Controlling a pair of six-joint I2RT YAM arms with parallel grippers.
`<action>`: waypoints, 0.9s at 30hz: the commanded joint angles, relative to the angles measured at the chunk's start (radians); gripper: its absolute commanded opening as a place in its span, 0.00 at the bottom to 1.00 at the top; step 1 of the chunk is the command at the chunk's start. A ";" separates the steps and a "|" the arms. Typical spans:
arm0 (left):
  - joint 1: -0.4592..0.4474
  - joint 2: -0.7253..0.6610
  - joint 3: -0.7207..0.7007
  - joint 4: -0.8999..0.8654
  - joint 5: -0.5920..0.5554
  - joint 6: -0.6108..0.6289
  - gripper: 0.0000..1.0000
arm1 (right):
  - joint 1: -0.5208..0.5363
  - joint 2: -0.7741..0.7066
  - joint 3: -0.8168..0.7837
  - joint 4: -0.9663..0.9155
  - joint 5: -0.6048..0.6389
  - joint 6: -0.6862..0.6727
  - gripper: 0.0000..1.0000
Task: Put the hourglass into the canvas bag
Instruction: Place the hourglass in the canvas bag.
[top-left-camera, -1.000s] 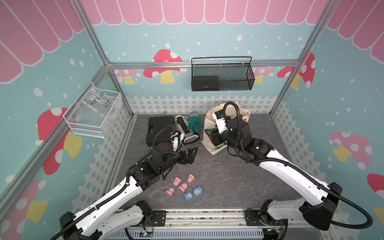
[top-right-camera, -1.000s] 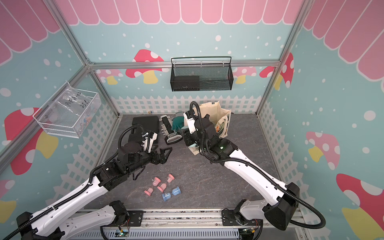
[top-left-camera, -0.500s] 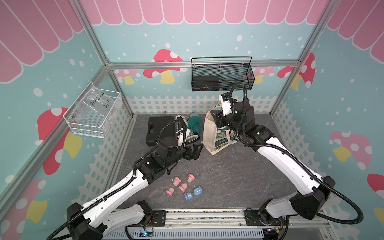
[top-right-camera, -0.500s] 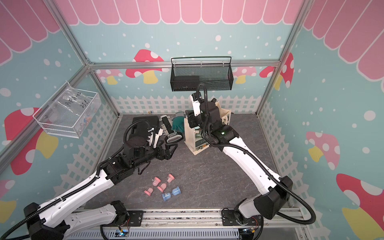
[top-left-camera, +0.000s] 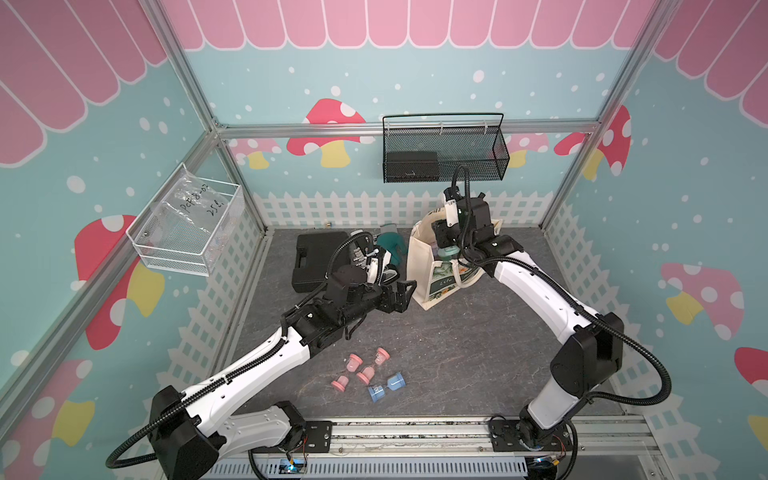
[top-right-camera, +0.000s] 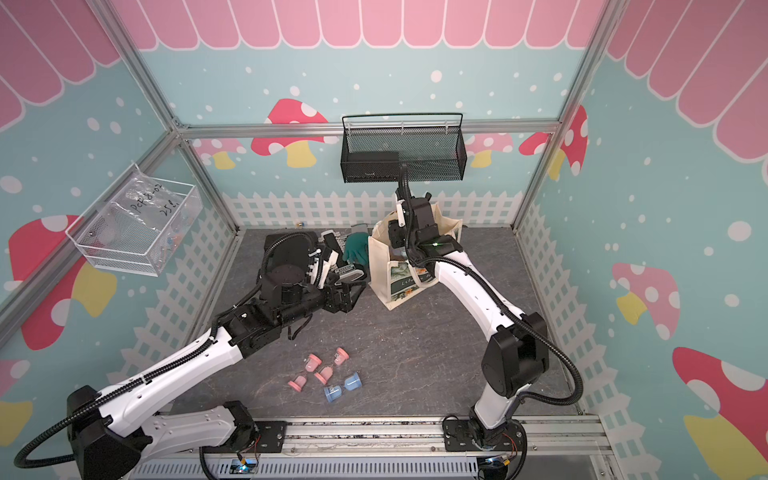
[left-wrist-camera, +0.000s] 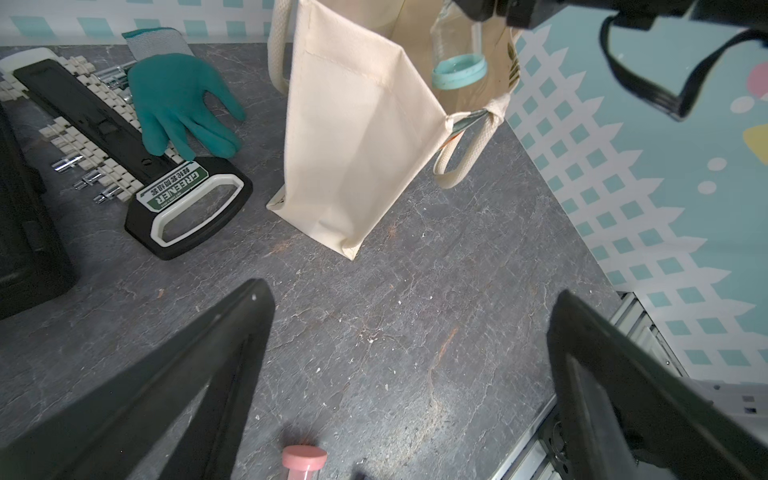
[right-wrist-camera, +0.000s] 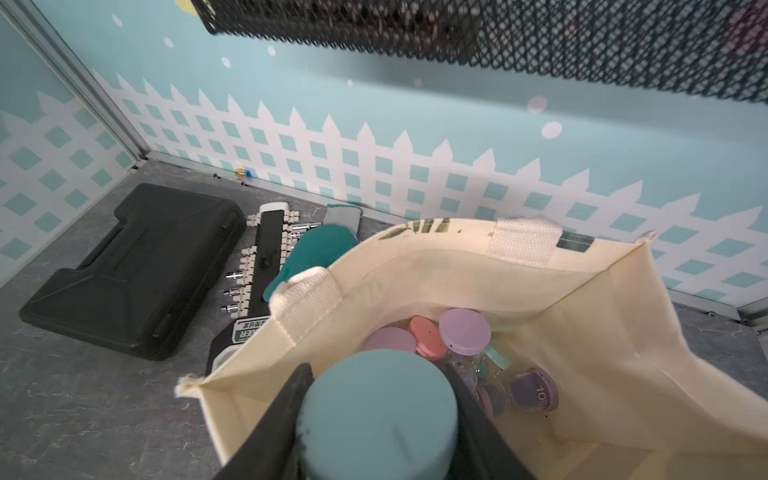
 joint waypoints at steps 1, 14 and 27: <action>0.006 0.013 0.033 0.033 0.016 0.009 0.99 | -0.034 0.042 0.034 0.001 -0.032 -0.016 0.23; 0.006 0.023 0.019 0.047 0.001 0.008 0.99 | -0.062 0.183 0.041 -0.022 -0.042 -0.004 0.24; 0.008 0.001 0.005 0.047 -0.020 0.012 0.99 | -0.062 0.154 0.008 0.000 -0.038 -0.010 0.49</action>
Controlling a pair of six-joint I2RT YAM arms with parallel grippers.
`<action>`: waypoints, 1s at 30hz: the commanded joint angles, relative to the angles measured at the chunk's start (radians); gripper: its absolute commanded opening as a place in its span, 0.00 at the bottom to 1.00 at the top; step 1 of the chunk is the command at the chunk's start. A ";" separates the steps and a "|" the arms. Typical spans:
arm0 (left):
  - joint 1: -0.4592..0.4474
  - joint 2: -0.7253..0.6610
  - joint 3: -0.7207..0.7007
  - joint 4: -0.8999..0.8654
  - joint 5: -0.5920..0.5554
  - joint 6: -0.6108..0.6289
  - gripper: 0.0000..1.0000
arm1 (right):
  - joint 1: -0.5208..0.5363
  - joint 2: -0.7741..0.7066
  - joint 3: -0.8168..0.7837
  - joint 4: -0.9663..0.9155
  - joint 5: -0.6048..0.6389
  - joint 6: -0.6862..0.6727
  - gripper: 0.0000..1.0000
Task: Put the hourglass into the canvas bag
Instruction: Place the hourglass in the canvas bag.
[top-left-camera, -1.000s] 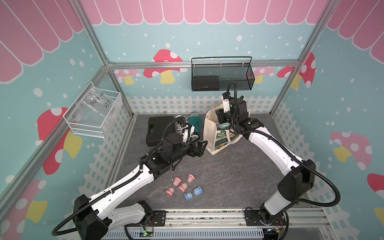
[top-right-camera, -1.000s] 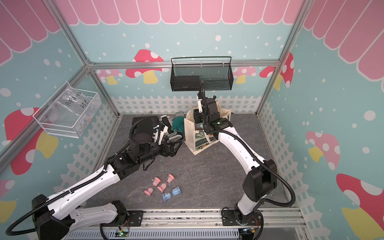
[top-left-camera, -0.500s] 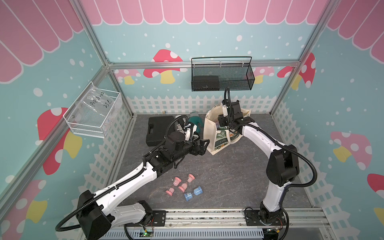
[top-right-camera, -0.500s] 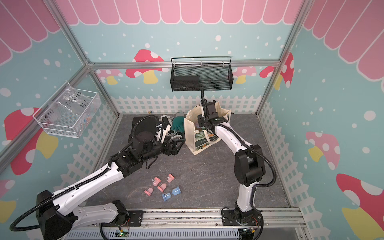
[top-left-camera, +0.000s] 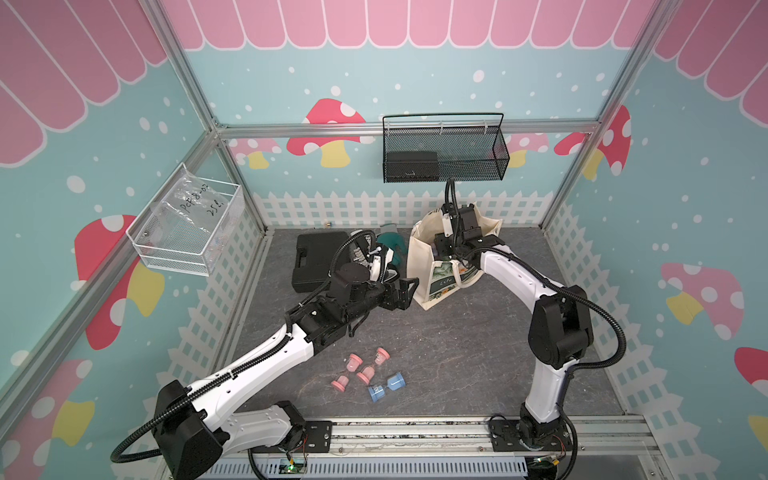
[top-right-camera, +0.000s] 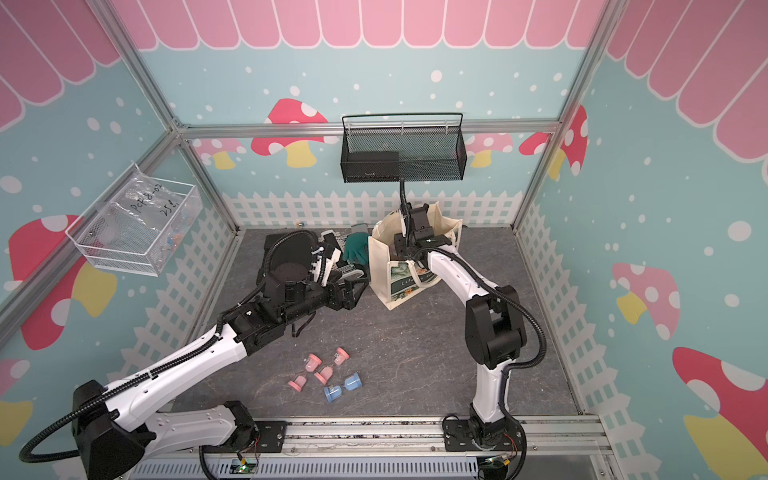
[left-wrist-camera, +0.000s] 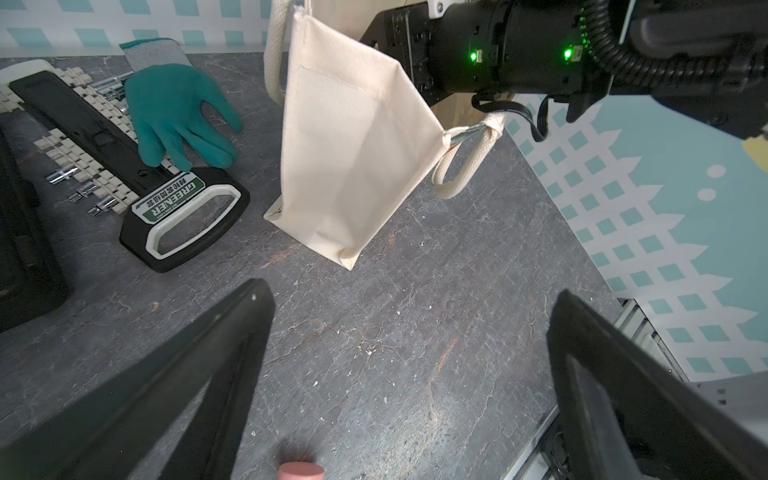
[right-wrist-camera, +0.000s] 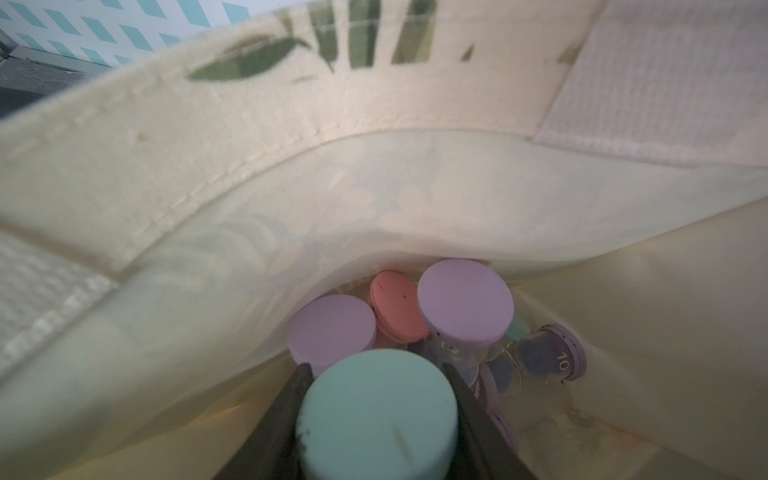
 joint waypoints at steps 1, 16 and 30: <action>0.008 -0.021 -0.001 0.021 -0.012 0.007 0.99 | 0.001 -0.048 -0.011 0.025 -0.006 -0.012 0.50; 0.009 -0.034 -0.001 0.016 -0.027 0.011 0.99 | 0.004 -0.231 -0.068 0.064 -0.135 -0.002 0.68; 0.012 -0.130 -0.039 -0.102 -0.108 0.013 0.99 | 0.091 -0.519 -0.287 0.159 -0.318 -0.015 0.74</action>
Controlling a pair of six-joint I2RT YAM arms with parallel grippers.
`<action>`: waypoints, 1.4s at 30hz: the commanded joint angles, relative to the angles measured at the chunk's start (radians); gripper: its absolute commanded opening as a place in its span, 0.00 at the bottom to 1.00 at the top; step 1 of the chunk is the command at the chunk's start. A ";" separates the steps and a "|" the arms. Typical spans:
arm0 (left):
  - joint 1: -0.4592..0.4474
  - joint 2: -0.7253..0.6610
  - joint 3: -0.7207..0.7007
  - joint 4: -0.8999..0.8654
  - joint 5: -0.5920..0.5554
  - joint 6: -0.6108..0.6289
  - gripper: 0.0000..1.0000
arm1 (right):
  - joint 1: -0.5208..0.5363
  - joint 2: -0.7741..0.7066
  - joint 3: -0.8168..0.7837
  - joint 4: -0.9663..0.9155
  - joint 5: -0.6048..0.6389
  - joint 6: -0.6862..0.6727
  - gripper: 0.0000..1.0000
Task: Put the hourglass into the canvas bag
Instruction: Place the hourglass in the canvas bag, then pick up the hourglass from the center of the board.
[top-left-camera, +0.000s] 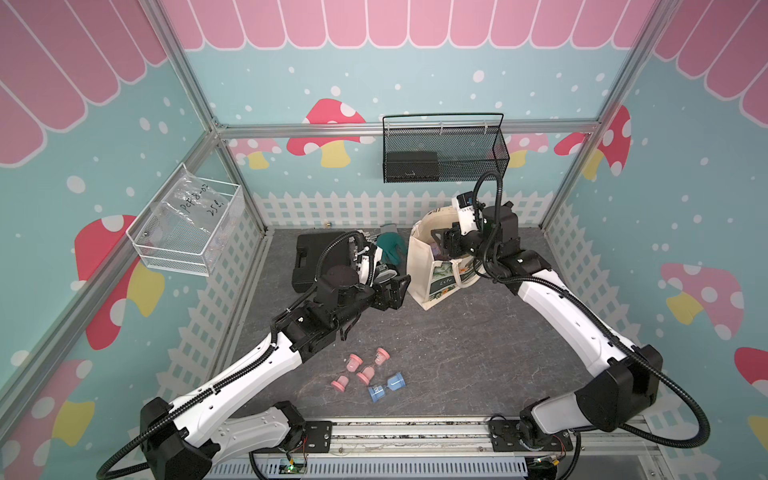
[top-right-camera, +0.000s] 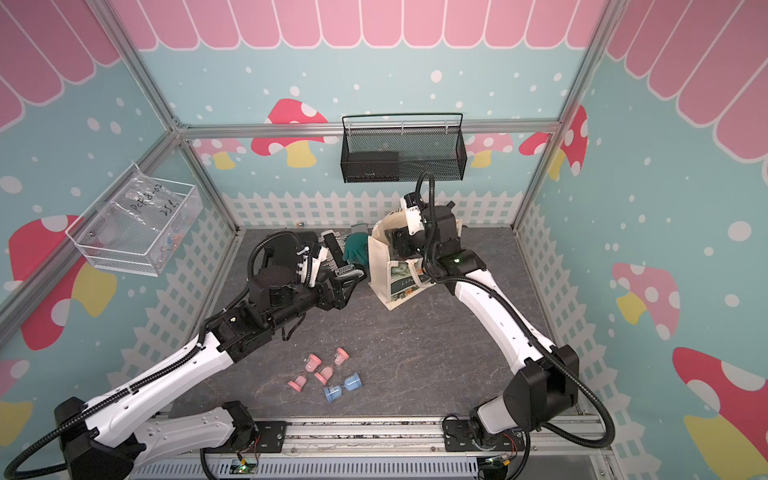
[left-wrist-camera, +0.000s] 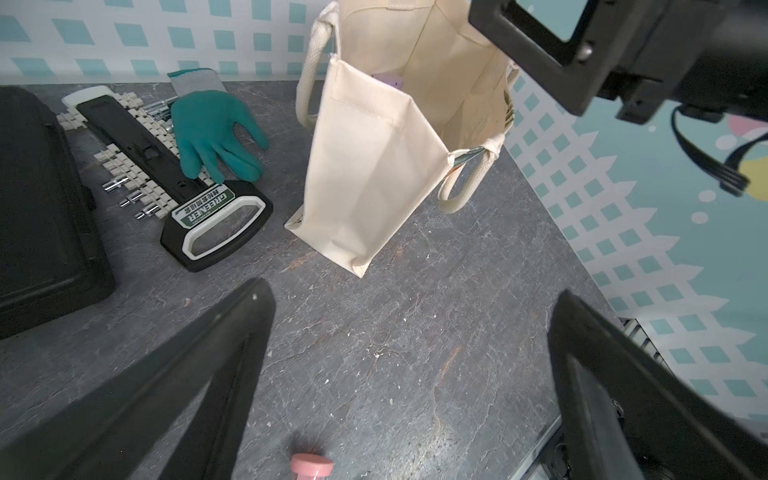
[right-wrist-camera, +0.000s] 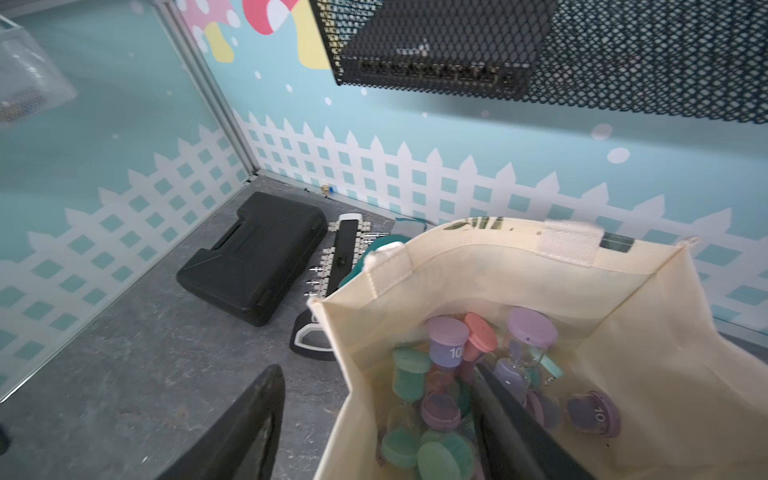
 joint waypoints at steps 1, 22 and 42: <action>0.007 -0.034 -0.023 -0.071 -0.053 0.011 0.99 | 0.049 -0.057 -0.058 0.042 -0.071 -0.033 0.74; 0.010 -0.234 -0.154 -0.305 -0.183 -0.101 0.99 | 0.439 -0.135 -0.469 0.067 -0.051 -0.113 0.78; 0.011 -0.368 -0.258 -0.369 -0.237 -0.187 0.99 | 0.631 0.033 -0.706 0.291 -0.112 -0.071 0.80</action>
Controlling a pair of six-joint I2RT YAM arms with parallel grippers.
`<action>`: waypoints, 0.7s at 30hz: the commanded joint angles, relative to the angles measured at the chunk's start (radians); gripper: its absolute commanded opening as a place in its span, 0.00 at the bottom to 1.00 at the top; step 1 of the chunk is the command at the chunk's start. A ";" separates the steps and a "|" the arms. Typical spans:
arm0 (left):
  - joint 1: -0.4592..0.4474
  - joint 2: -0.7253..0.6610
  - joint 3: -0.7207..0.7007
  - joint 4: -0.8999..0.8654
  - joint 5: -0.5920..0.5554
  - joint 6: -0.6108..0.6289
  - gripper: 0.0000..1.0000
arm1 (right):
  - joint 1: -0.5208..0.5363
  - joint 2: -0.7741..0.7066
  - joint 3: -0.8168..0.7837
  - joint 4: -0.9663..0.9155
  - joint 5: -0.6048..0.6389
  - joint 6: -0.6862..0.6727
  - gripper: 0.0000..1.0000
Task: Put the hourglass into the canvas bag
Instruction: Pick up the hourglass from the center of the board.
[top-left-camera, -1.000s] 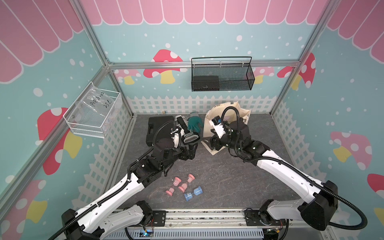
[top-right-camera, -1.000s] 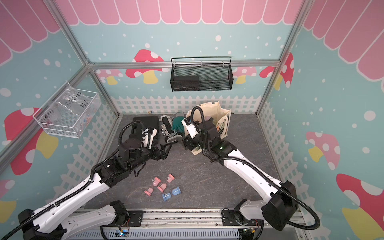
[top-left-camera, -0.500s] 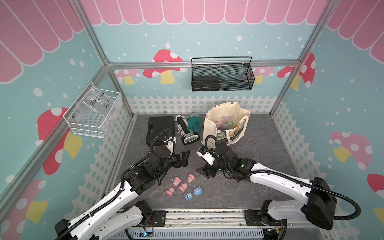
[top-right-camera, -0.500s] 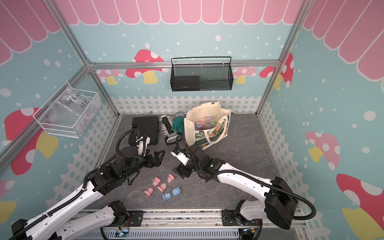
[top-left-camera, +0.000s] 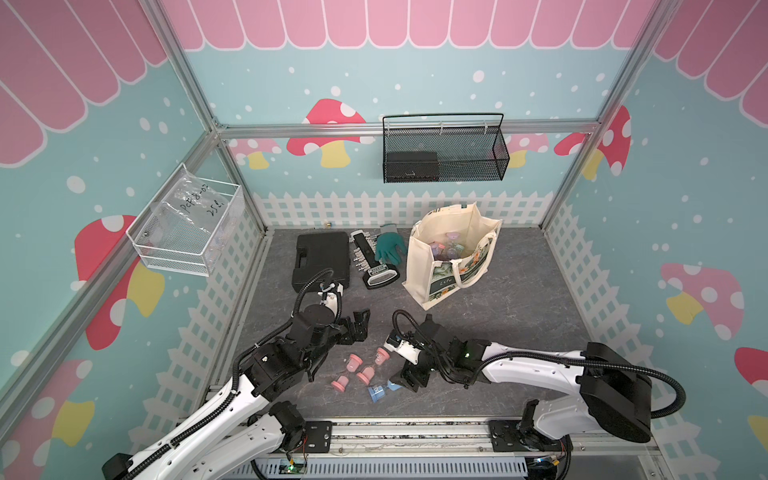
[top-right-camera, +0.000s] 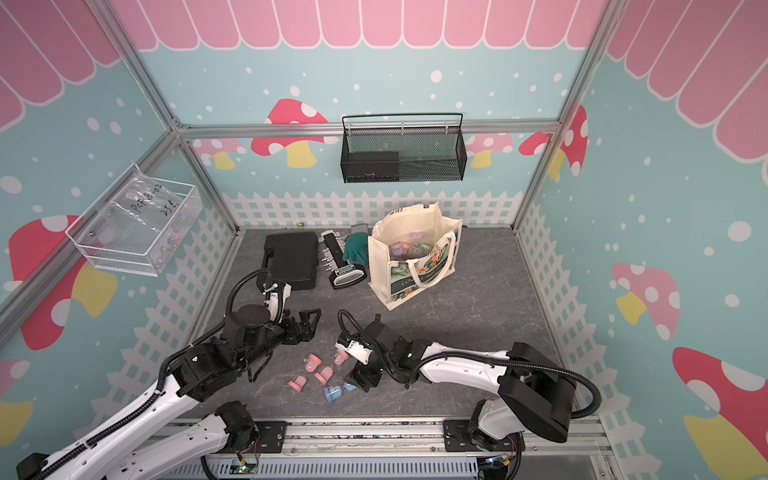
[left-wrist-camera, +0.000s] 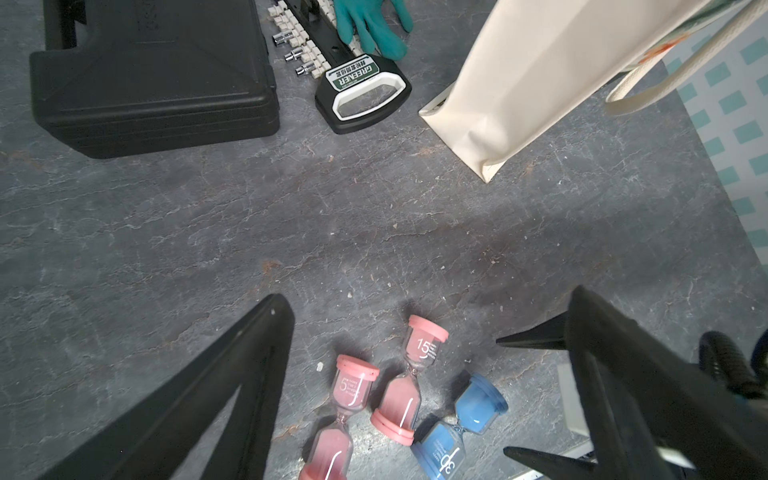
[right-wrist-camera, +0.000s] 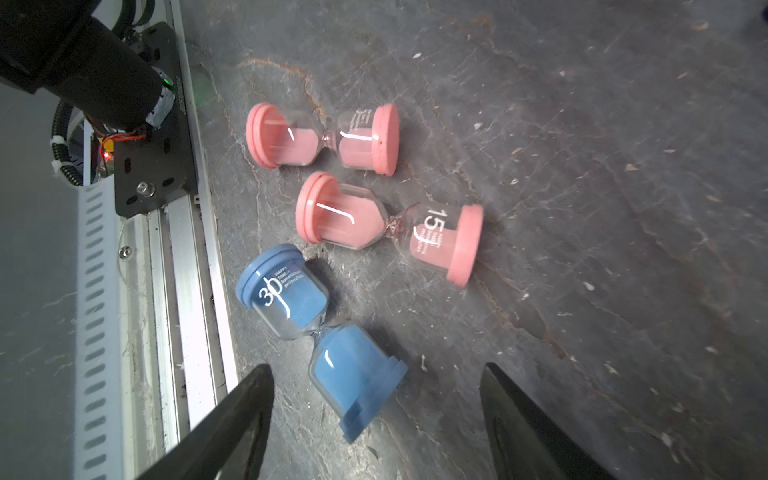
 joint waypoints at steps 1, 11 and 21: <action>0.008 -0.028 -0.019 -0.026 -0.029 -0.026 0.99 | 0.023 0.044 -0.018 0.082 -0.020 0.001 0.80; 0.009 -0.051 -0.028 -0.037 -0.047 -0.028 0.99 | 0.051 0.141 -0.018 0.115 0.013 -0.017 0.80; 0.013 -0.039 -0.024 -0.026 -0.048 -0.025 0.99 | 0.053 0.204 -0.016 0.149 0.030 -0.022 0.76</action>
